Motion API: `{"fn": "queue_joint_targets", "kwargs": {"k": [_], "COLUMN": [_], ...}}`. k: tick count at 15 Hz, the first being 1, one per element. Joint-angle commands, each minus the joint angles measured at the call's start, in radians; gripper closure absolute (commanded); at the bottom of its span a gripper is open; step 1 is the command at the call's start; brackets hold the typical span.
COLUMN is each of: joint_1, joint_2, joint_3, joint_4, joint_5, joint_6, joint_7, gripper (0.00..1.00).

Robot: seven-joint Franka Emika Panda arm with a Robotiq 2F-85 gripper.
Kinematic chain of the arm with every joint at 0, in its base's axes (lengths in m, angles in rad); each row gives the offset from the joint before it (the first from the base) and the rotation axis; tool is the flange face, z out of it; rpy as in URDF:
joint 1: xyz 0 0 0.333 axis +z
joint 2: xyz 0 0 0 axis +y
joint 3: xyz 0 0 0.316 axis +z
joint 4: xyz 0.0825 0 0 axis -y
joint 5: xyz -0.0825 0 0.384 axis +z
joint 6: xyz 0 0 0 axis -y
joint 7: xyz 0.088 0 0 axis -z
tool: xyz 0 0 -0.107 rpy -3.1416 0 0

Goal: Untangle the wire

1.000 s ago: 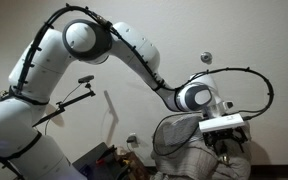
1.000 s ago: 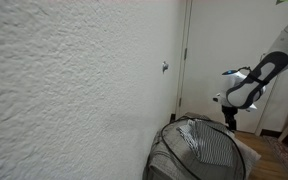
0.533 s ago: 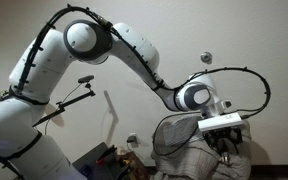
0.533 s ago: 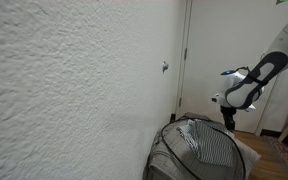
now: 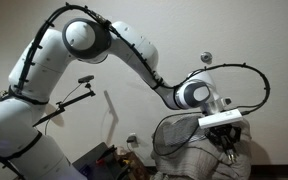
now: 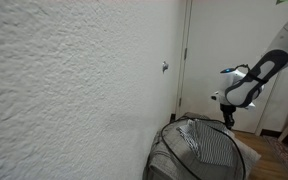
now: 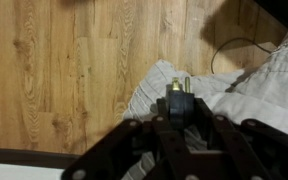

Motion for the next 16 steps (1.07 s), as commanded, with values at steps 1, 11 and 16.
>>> {"fn": "queue_joint_targets", "kwargs": {"k": [1,11,16], "joint_1": [0.039,0.109,0.13], "joint_2": [-0.097,-0.256,-0.239], "joint_3": [-0.042,-0.081,-0.087], "joint_4": [-0.083,-0.302,-0.382], "joint_5": [-0.033,-0.122,-0.174], "joint_6": [0.01,0.03,0.04], "joint_7": [0.026,0.048,0.06], "gripper": [0.92,0.92,0.92]}}
